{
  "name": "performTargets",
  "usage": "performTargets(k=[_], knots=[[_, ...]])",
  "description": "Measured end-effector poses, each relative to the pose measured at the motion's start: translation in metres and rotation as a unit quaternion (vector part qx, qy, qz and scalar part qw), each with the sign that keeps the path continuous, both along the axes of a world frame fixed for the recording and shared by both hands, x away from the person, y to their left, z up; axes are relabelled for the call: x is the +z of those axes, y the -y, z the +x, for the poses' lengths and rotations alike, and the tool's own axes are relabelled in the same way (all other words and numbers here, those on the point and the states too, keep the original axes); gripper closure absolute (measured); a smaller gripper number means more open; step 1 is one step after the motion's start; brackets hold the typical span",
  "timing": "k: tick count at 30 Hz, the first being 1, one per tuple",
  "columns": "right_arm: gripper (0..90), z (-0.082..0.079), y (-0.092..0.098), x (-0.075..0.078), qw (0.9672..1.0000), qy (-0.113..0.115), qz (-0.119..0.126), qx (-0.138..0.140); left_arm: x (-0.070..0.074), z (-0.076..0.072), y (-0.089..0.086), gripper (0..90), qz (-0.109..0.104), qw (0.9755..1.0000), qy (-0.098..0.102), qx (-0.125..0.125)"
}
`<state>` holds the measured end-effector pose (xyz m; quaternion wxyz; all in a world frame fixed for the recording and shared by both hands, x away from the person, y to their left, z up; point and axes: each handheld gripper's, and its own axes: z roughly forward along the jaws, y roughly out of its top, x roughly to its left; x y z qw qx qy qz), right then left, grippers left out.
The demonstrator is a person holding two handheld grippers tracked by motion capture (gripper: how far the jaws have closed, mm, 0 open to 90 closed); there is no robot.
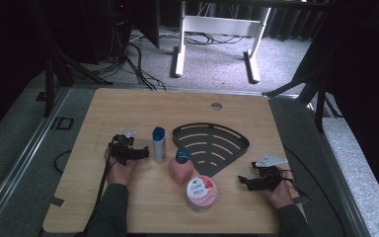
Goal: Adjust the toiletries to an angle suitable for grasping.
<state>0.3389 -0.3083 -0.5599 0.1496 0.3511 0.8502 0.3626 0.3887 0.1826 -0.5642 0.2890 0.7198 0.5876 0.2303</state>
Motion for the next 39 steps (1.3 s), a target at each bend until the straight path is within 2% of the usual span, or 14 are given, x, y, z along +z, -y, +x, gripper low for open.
performTargets(k=[2,5,10,13,16,20,24,29,36,39], knots=[[15.4,0.0,0.0,0.0,1.0,0.0,0.0,0.0,0.0,-0.001,0.0,2.7,0.0,1.0,0.001,-0.006],[15.4,0.0,0.0,0.0,1.0,0.0,0.0,0.0,0.002,-0.001,-0.002,3.7,0.0,1.0,0.0,0.003],[15.5,0.0,0.0,0.0,1.0,-0.001,-0.001,-0.001,0.006,-0.004,-0.004,21.0,0.0,1.0,-0.005,0.007],[15.5,0.0,0.0,0.0,1.0,0.0,-0.001,-0.001,0.008,-0.005,-0.004,28.3,0.001,1.0,-0.006,0.005],[15.5,0.0,0.0,0.0,1.0,0.0,-0.001,-0.001,0.009,-0.006,-0.005,30.2,0.002,0.9999,-0.01,0.01],[15.5,0.0,0.0,0.0,1.0,0.0,0.0,-0.001,0.012,-0.008,-0.005,32.5,0.014,0.9998,-0.01,0.013],[15.5,0.0,0.0,0.0,1.0,0.0,-0.001,-0.001,0.015,-0.011,-0.002,33.4,0.013,0.9999,0.005,0.007],[15.4,0.0,0.0,0.0,1.0,0.0,-0.001,0.0,0.027,-0.02,0.0,38.9,0.006,0.9992,0.039,-0.004],[15.4,0.0,0.0,0.0,1.0,0.0,-0.001,0.001,0.038,-0.032,0.0,45.3,-0.008,0.9984,0.041,-0.037],[15.5,0.0,0.0,0.0,1.0,0.0,-0.001,0.001,0.041,-0.04,0.001,47.5,-0.015,0.9976,0.049,-0.047]])
